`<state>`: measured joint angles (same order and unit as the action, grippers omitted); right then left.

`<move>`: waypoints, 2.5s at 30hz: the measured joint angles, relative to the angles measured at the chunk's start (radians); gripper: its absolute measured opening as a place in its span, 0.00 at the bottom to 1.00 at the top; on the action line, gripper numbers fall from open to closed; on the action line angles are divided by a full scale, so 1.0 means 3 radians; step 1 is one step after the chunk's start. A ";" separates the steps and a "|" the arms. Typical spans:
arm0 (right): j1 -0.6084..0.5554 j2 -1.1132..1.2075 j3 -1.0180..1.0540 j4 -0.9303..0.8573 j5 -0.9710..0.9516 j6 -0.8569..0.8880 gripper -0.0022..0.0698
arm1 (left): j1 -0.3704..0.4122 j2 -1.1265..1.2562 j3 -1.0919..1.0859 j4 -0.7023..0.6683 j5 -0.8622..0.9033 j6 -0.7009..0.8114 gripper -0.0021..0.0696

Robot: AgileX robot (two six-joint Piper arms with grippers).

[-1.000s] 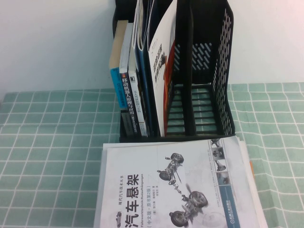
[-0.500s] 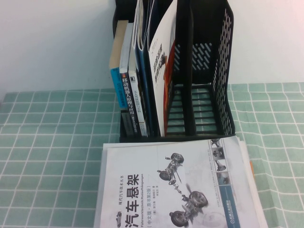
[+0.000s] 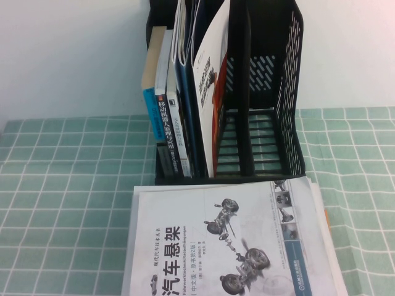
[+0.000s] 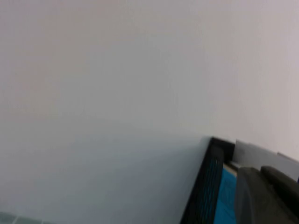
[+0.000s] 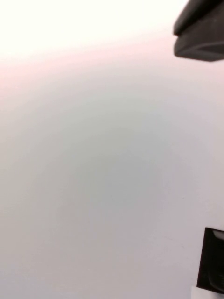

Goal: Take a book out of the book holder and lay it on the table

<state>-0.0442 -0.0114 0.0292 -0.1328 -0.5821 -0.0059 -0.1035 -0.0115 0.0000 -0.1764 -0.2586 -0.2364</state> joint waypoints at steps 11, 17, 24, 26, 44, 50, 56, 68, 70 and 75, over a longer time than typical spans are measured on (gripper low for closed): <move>-0.0007 0.0000 -0.0406 -0.0983 0.0857 0.0376 0.03 | 0.0000 0.0302 -0.1081 0.0200 0.1513 0.0428 0.03; -0.0007 0.0324 -0.0931 -0.2014 0.1272 0.1195 0.03 | 0.0000 0.0794 -0.1146 -0.0521 0.1714 0.0525 0.03; -0.0007 0.1228 -0.1166 -0.2543 0.1188 0.1694 0.03 | 0.0000 0.1628 -0.1582 -0.1342 0.2015 0.1653 0.03; -0.0007 0.1530 -0.1189 -0.2569 0.0974 0.1733 0.03 | 0.0000 0.1856 -0.1740 -0.1649 0.1928 0.2091 0.03; -0.0007 0.3703 -0.1564 -0.2466 0.0186 0.1139 0.03 | -0.1188 0.3507 -0.2832 -0.3168 0.0929 0.4723 0.03; -0.0013 0.3737 -0.1816 -0.2324 0.1694 0.0768 0.03 | -0.1740 0.3940 -0.2996 -0.3424 0.0183 0.5054 0.03; 0.0129 0.3684 -0.1587 -0.2248 0.1489 0.1232 0.03 | -0.1949 0.4340 -0.3247 -0.4138 0.0090 0.5097 0.03; 0.1059 0.3665 -0.1386 -0.1942 0.0018 0.1350 0.03 | -0.1911 0.4741 -0.3694 -0.4917 0.0081 0.5116 0.03; 0.1169 0.3696 -0.1419 -0.1855 -0.0049 0.1289 0.03 | -0.1833 0.4768 -0.3714 -0.5065 0.0163 0.5116 0.03; 0.1380 0.3919 -0.1628 -0.1832 -0.0180 0.1241 0.03 | -0.1550 0.4839 -0.3721 -0.5204 0.0463 0.5116 0.03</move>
<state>0.3697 1.1643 -0.4591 -0.6825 -0.6363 0.3663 -0.5686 1.4401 -1.1163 -1.7375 -0.1198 1.2984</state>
